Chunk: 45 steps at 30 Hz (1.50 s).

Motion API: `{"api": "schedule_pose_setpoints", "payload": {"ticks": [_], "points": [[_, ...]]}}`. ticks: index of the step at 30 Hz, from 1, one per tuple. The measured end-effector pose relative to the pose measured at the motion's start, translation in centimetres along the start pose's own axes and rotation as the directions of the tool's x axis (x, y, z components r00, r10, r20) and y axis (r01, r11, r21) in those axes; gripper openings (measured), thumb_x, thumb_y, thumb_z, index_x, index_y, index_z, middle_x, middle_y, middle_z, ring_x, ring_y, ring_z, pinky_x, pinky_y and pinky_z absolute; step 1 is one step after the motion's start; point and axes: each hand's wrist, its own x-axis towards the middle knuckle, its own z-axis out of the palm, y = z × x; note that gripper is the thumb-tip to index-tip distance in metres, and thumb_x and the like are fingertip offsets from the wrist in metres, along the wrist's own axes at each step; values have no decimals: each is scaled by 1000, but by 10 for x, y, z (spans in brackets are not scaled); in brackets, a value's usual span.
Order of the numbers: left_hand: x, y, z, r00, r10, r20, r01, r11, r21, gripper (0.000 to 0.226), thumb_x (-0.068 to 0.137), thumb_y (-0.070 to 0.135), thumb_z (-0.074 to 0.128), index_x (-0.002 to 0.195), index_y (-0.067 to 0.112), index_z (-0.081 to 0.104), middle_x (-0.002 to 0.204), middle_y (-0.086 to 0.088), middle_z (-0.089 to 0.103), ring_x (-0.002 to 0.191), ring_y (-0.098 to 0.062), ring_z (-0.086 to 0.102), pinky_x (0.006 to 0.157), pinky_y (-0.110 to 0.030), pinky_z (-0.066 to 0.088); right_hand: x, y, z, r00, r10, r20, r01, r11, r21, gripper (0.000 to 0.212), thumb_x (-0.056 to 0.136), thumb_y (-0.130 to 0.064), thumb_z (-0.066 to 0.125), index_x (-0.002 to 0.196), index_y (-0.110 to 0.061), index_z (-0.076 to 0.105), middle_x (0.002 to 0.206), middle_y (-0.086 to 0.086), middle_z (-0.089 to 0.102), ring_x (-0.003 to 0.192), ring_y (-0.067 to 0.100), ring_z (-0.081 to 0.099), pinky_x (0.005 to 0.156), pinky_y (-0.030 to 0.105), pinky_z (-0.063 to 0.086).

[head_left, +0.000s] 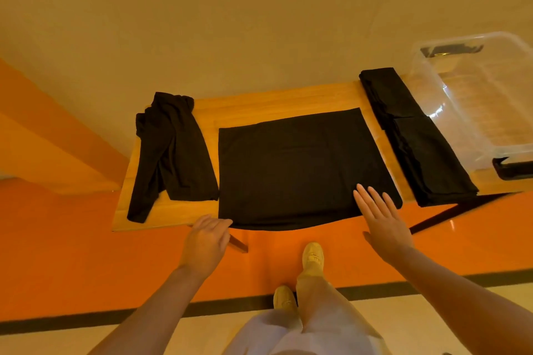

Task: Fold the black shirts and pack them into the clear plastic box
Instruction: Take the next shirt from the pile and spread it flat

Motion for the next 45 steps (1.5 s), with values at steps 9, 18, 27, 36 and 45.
{"api": "schedule_pose_setpoints", "payload": {"ticks": [9, 18, 27, 36, 45], "points": [[14, -8, 3, 998, 40, 46, -40, 999, 0, 33, 70, 2, 82, 101, 11, 74, 98, -5, 74, 94, -17, 70, 95, -43, 50, 42, 0, -6, 999, 45, 13, -45, 999, -11, 112, 80, -28, 74, 151, -18, -13, 159, 2, -12, 147, 25, -10, 120, 41, 1], [60, -14, 21, 998, 26, 49, -27, 1000, 16, 32, 71, -3, 80, 101, 5, 73, 108, -10, 72, 102, -22, 69, 97, -45, 46, 64, 32, -22, 995, -48, 93, 46, 999, 30, 105, 90, -33, 61, 143, -19, -29, 156, -2, -25, 144, 22, -22, 120, 40, -7], [62, -27, 12, 998, -10, 62, 9, 1000, 15, 25, 73, -3, 78, 96, 7, 73, 105, -10, 73, 92, -18, 71, 98, -45, 44, 35, 54, 1, 975, -161, -156, 166, 986, 18, 101, 61, 12, 75, 147, -9, 27, 152, 12, 31, 146, 21, 5, 116, 32, 3], [41, -19, -3, 992, -75, 103, 76, 997, -1, 19, 75, 3, 76, 94, 7, 74, 91, -7, 75, 82, -12, 71, 104, -44, 40, 11, 53, 4, 936, -219, -276, 226, 974, -9, 86, 51, 15, 77, 132, -6, 55, 140, 13, 50, 141, 21, 33, 113, 37, 34], [43, -12, -33, 939, -311, 144, 334, 925, -182, 22, 92, 15, 59, 110, 8, 69, 91, -6, 64, 78, -18, 62, 67, -33, 55, -10, 84, -34, 950, -103, -295, 194, 935, 297, 34, 85, -4, 68, 119, -9, 65, 106, 11, 70, 89, 24, 71, 67, 32, 59]]}}
